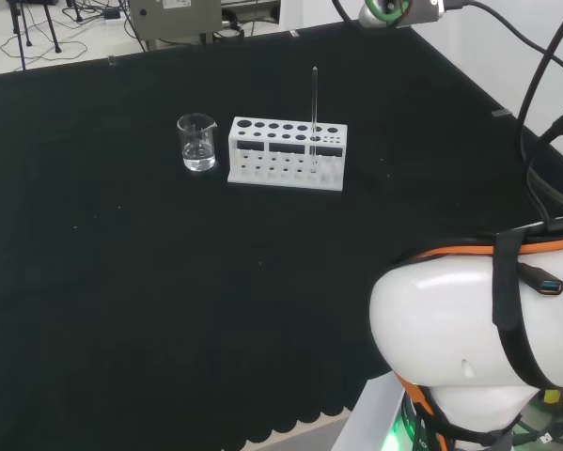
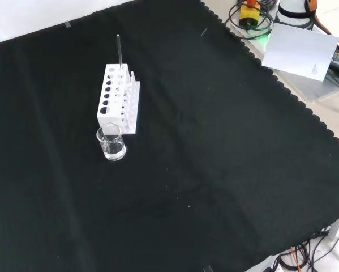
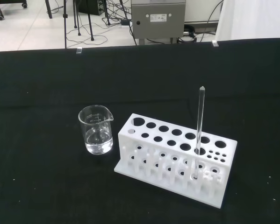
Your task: Take the glass rod from the white test tube rack.
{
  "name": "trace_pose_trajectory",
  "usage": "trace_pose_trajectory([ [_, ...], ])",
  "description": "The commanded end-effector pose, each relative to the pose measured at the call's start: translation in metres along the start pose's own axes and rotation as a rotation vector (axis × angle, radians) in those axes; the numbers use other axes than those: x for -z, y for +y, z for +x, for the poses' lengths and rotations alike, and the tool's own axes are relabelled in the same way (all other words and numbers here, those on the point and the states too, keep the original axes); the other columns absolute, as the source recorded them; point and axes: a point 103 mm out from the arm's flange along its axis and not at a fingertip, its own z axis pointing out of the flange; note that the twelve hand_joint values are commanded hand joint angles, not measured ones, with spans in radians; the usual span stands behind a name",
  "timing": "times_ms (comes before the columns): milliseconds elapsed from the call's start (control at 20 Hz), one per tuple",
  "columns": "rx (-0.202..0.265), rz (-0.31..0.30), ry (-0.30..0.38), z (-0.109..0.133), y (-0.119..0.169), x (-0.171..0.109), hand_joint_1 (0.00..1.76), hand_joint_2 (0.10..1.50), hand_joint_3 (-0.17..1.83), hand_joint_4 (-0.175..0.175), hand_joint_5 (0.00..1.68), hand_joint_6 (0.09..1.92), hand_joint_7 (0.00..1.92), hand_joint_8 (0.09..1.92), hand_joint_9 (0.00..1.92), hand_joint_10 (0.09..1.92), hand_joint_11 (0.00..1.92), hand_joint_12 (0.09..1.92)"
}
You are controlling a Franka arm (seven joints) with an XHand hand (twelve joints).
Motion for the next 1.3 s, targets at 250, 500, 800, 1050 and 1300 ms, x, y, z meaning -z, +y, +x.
trace_pose_trajectory([
  [250, -0.002, -0.003, -0.017, 0.0, 0.001, -0.001, 0.52, 0.95, 0.49, -0.141, 0.05, 0.09, 0.01, 0.58, 0.02, 0.91, 0.01, 1.43],
  [500, 0.008, -0.004, -0.02, 0.003, 0.011, -0.004, 0.51, 0.96, 0.47, -0.139, 0.05, 0.09, 0.0, 0.6, 0.01, 0.93, 0.0, 1.44],
  [800, 0.037, -0.007, -0.02, 0.009, 0.047, -0.014, 0.51, 0.97, 0.45, -0.141, 0.09, 0.09, 0.0, 0.8, 0.19, 0.95, 0.06, 1.48],
  [1050, 0.066, -0.001, -0.014, 0.005, 0.078, -0.019, 0.51, 0.97, 0.45, -0.143, 0.1, 0.09, 0.02, 0.92, 0.3, 0.95, 0.12, 1.48],
  [1300, 0.069, -0.006, -0.009, -0.005, 0.107, -0.027, 0.51, 0.97, 0.45, -0.148, 0.12, 0.09, 0.1, 0.97, 0.4, 0.95, 0.17, 1.47],
])
